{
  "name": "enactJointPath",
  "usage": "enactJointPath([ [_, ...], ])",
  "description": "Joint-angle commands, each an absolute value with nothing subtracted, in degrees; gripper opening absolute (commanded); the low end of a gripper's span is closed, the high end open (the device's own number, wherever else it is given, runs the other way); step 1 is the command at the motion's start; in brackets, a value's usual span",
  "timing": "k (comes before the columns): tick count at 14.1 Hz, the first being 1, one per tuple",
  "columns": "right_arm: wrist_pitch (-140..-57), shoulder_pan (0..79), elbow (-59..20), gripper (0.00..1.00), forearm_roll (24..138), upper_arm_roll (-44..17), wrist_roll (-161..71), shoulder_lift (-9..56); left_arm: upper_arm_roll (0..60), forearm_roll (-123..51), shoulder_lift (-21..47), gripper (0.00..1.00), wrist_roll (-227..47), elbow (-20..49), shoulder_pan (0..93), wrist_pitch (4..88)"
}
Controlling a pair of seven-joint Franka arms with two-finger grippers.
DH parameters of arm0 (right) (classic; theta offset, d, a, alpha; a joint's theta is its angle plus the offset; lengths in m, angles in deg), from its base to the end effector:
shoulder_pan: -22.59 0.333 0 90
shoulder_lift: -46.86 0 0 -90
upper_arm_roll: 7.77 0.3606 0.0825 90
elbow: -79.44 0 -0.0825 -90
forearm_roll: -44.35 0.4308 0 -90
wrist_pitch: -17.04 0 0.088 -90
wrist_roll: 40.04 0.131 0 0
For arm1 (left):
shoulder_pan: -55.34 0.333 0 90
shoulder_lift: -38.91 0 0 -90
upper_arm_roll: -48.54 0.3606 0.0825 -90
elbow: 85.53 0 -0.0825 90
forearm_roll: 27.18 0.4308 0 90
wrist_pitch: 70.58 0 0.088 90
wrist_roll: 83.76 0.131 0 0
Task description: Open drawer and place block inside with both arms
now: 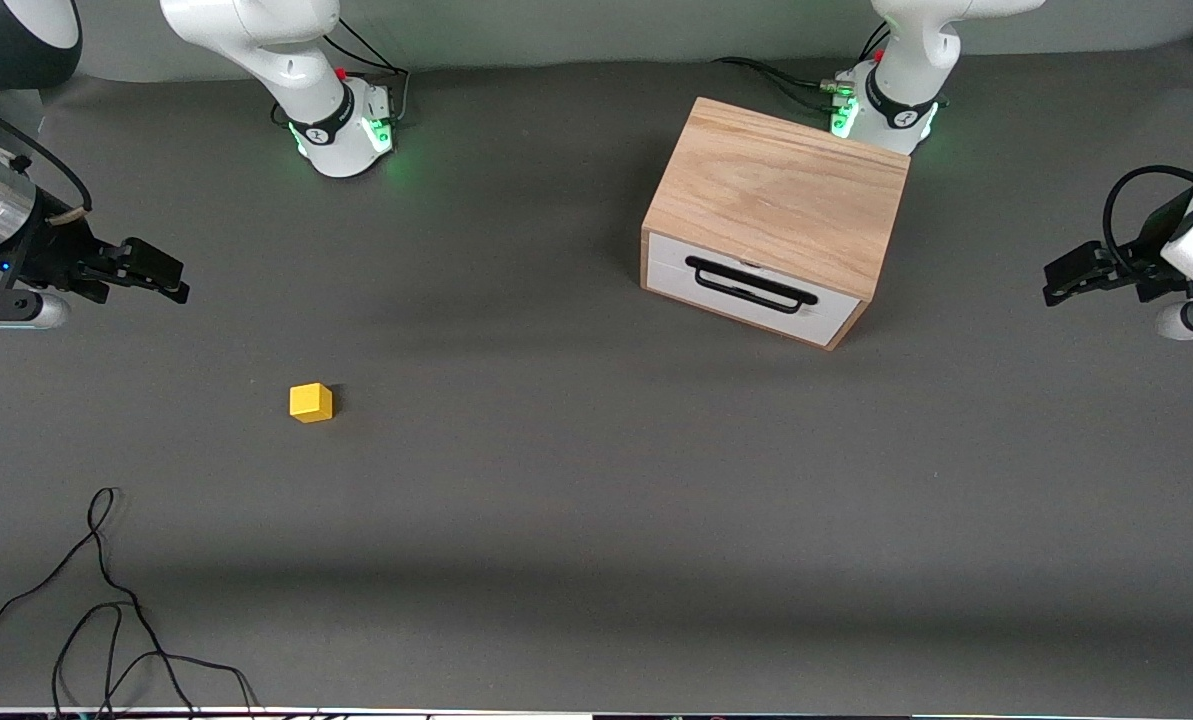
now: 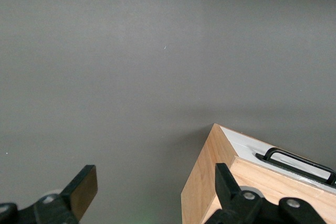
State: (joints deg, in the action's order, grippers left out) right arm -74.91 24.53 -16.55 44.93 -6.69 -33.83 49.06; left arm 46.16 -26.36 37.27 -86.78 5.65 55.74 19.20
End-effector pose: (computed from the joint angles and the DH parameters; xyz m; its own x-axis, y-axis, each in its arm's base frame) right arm 0.5868 0.0325 0.6166 0.9979 -0.0561 -0.0329 -0.0563 -0.9984 -0.0058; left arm 0.6078 -0.0188 0.6168 0.9985 0.0182 -0.0522 0.0174 -0.9997 -0.0159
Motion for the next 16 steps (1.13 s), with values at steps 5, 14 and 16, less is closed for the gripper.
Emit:
enactJointPath([
  [5, -74.5, 24.3, -15.1, 1.00, 45.8, -6.9, -35.1, 48.3, 46.5, -25.6, 37.2, 1.00, -85.8, 5.2, 55.1, 18.4],
  [14, -74.7, 24.3, -14.4, 1.00, 45.8, -7.0, -38.1, 47.4, 46.0, -26.5, 37.2, 1.00, -100.7, 5.3, 51.9, 17.8],
  [16, -75.1, 24.3, -14.7, 1.00, 45.9, -7.0, -38.1, 47.3, 45.9, -26.6, 36.8, 1.00, -107.5, 5.3, 50.1, 18.0],
])
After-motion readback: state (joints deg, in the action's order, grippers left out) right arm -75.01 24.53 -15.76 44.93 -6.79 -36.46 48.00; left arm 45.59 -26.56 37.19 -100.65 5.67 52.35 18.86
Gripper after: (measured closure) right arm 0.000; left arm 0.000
